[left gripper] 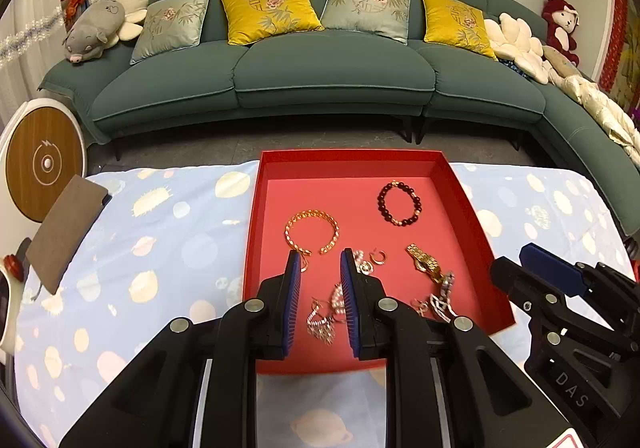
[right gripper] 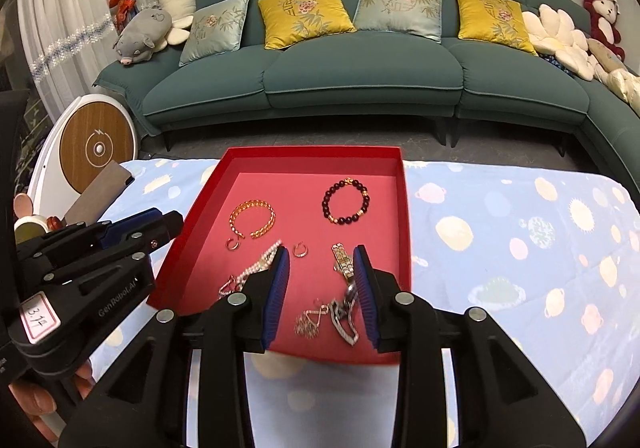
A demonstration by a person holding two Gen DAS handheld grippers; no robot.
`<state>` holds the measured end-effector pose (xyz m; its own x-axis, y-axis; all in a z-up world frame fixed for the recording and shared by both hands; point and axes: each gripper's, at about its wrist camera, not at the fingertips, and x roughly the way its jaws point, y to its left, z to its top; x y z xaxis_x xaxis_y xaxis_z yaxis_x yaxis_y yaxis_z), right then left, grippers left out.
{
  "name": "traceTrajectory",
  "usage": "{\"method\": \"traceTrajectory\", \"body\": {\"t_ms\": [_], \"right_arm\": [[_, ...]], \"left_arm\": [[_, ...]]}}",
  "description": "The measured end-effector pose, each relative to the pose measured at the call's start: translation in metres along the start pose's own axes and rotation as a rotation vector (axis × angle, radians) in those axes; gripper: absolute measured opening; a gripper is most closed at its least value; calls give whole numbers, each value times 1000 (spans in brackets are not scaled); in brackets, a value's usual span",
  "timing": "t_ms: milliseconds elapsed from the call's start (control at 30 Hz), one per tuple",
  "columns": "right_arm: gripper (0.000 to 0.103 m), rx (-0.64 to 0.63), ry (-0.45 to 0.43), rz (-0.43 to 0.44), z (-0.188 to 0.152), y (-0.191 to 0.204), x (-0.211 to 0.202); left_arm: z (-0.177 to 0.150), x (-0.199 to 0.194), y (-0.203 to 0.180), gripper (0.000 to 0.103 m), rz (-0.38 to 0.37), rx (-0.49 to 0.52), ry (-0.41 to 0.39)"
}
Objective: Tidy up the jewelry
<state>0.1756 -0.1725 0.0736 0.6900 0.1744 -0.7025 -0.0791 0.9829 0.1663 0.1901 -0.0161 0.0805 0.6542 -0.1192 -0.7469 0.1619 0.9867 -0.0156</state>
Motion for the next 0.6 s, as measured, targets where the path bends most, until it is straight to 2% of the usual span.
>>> {"method": "traceTrajectory", "body": {"t_ms": [167,267,400,600], "right_arm": [[32,18,-19,3,-17,3,-20],[33,25,1,26,-25,6,-23],[33,-31,-19,8,-25,11,-32],[34,-15,-13,-7,-32,0,-36]], "left_arm": [[-13,-14,-5,23,0,-15,1],[-22,-20,-7,23,0,-21,-1],[-33,-24,-4,23,-2,-52,7],[-45,-25,2,24,19,-44,8]]}}
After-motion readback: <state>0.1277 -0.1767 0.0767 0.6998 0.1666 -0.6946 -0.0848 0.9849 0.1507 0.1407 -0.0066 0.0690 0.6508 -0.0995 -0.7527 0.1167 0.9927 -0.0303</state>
